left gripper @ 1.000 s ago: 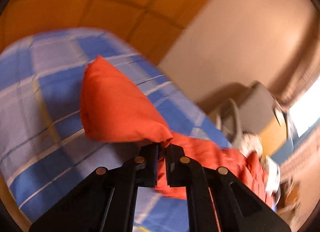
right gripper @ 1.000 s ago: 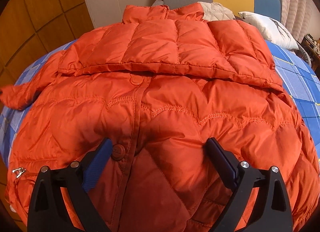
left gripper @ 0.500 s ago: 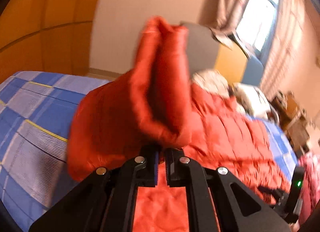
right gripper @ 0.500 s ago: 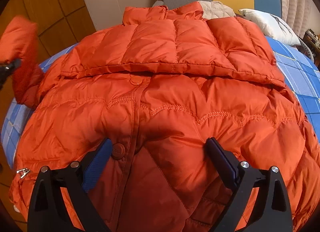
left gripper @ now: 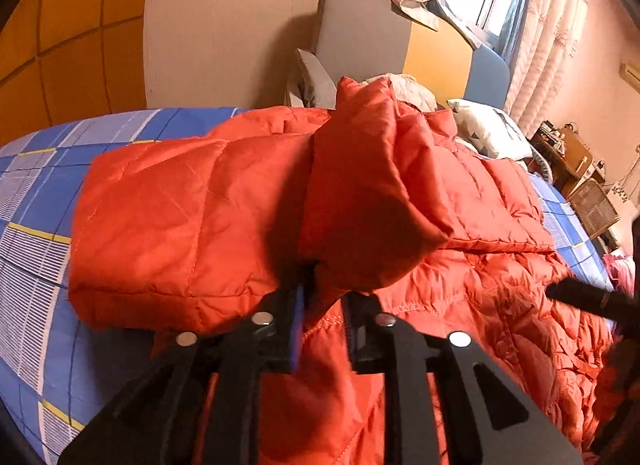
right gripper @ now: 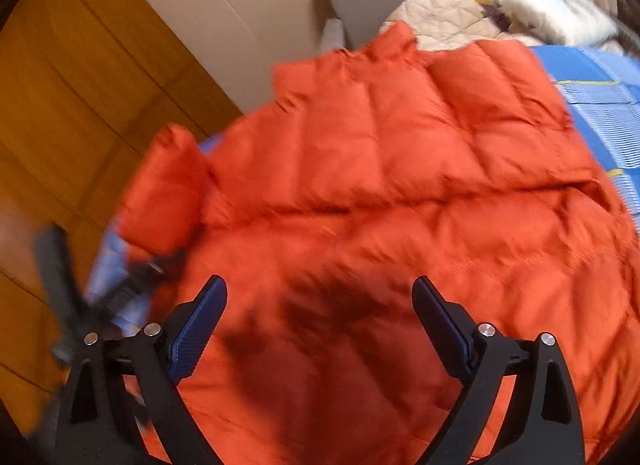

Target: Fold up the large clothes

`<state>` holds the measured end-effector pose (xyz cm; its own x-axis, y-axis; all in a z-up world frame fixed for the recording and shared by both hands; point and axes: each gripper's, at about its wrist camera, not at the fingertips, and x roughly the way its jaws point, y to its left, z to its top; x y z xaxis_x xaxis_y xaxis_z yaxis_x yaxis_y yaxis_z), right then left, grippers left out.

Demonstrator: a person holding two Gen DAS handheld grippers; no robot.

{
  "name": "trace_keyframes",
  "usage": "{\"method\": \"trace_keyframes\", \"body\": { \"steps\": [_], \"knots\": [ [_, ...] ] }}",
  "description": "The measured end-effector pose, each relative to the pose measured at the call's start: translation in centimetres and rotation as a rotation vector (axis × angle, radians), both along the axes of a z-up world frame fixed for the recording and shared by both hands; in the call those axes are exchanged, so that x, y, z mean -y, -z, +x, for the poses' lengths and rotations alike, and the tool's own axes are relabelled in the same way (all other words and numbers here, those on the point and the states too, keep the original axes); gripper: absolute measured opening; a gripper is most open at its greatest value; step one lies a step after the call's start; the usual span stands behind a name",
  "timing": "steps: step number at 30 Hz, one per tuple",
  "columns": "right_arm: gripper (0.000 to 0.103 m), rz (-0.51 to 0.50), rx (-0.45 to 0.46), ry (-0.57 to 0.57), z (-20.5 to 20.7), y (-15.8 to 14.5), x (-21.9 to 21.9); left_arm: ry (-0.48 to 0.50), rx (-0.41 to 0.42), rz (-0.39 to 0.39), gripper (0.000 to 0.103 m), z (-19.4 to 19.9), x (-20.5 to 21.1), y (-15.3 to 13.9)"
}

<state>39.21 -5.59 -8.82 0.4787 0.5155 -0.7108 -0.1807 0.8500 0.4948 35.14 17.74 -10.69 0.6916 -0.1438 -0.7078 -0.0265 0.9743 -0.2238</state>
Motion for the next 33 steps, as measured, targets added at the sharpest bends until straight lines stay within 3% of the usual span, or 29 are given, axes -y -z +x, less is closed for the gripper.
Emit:
{"method": "trace_keyframes", "body": {
  "steps": [2,4,11,13,16,17,18,21,26,33],
  "knots": [
    [0.088,0.103,-0.024,-0.035,1.2,-0.7,-1.3,0.011,-0.001,-0.009,0.035,0.0,0.3,0.0],
    [0.088,0.184,-0.05,-0.074,2.6,-1.3,-3.1,0.018,0.0,-0.006,0.038,0.1,0.5,0.0],
    [0.088,0.295,-0.177,-0.178,6.5,-0.1,-10.4,0.028,0.017,-0.027,0.053,-0.8,0.3,-0.2],
    [0.079,0.257,-0.216,-0.187,7.4,0.9,-12.4,0.031,0.019,-0.03,0.054,-1.0,0.3,-0.1],
    [0.057,0.217,-0.252,-0.191,8.1,2.3,-14.0,0.026,0.019,-0.048,0.056,-1.5,-0.1,-0.1],
    [0.039,0.204,-0.249,-0.195,8.2,2.4,-14.4,0.019,0.021,-0.056,0.06,-1.9,-0.4,-0.2],
    [0.025,0.177,-0.228,-0.198,8.2,2.2,-14.9,0.016,0.024,-0.064,0.063,-2.0,-0.4,-0.4],
    [0.015,0.149,-0.18,-0.21,8.3,0.9,-15.6,-0.03,0.052,-0.073,0.071,-4.2,-1.4,-1.1],
    [0.013,0.141,-0.04,-0.188,8.6,-3.9,-15.2,-0.178,0.025,-0.085,0.072,-6.6,-4.3,-0.5],
    [0.013,0.158,0.11,-0.126,9.6,-10.0,-12.6,-0.311,-0.057,-0.112,0.072,-5.4,-7.5,1.3]
  ]
}}
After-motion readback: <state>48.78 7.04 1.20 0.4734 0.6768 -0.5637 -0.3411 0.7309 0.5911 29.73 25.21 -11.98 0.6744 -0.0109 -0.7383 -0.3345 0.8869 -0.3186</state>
